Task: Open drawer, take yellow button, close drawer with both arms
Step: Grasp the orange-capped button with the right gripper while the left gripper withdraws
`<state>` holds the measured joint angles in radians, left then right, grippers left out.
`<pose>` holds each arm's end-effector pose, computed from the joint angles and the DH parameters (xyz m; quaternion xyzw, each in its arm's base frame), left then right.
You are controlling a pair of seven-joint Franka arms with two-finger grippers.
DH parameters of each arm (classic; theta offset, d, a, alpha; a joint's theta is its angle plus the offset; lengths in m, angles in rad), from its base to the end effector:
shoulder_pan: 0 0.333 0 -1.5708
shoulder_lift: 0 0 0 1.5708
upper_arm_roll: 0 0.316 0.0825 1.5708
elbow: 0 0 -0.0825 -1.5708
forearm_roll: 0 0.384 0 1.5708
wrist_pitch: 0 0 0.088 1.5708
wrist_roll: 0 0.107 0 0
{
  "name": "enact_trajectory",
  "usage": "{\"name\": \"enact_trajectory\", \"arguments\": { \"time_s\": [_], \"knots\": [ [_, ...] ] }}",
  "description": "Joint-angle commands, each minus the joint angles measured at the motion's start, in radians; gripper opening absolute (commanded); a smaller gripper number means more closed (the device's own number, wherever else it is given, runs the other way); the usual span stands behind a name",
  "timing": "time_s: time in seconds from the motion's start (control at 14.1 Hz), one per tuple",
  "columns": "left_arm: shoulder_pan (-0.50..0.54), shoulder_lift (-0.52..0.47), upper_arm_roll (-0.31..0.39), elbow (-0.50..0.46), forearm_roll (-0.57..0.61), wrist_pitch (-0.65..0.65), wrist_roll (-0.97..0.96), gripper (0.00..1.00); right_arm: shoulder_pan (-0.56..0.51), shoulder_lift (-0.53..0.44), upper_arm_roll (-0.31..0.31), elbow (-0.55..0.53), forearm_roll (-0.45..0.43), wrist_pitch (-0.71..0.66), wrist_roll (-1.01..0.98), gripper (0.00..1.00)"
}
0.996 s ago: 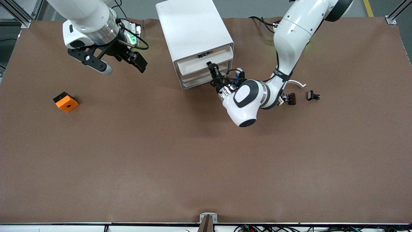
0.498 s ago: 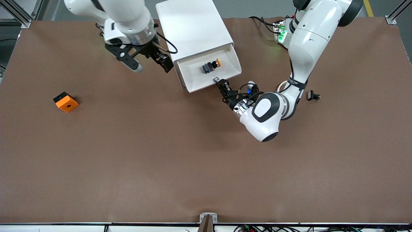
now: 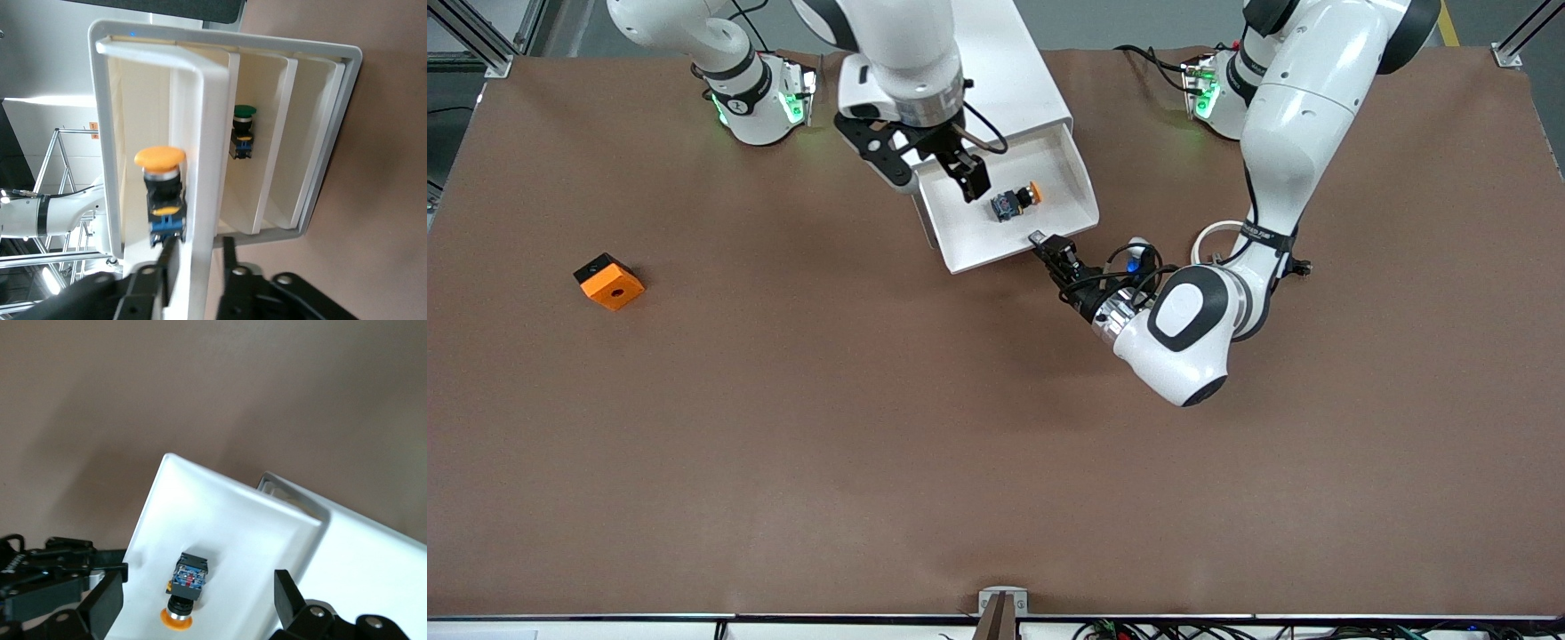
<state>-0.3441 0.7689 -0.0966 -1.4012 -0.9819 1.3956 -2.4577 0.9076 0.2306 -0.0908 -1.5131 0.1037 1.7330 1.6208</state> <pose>0.5632 -0.3618 0.2690 -0.3432 -0.7291 0.5289 0.2664 0.4215 0.4708 0.5299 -0.9166 0.3978 0.0399 0.0095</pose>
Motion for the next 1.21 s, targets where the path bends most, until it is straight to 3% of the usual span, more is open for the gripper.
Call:
{"name": "enact_trajectory", "arguments": {
  "time_s": [0.0, 0.21, 0.64, 0.85, 1.14],
  "knots": [
    [0.019, 0.009, 0.003, 0.067, -0.003, -0.007, -0.023, 1.0, 0.031, 0.064, -0.013, 0.027, 0.005, 0.048, 0.039, 1.0],
    [0.048, 0.007, 0.015, 0.119, -0.001, 0.0, 0.043, 1.0, 0.03, 0.098, -0.014, 0.025, 0.008, 0.105, 0.039, 1.0],
    [0.039, 0.0, 0.172, 0.165, 0.038, 0.01, 0.254, 1.0, 0.031, 0.16, -0.014, 0.019, 0.036, 0.12, 0.102, 1.0],
    [0.033, -0.036, 0.169, 0.169, 0.23, 0.01, 0.296, 1.0, 0.065, 0.17, -0.012, 0.011, 0.037, 0.119, 0.186, 1.0],
    [-0.016, -0.062, 0.169, 0.179, 0.455, 0.083, 0.537, 1.0, 0.089, 0.176, -0.012, -0.027, 0.039, 0.117, 0.226, 1.0]
  ]
}}
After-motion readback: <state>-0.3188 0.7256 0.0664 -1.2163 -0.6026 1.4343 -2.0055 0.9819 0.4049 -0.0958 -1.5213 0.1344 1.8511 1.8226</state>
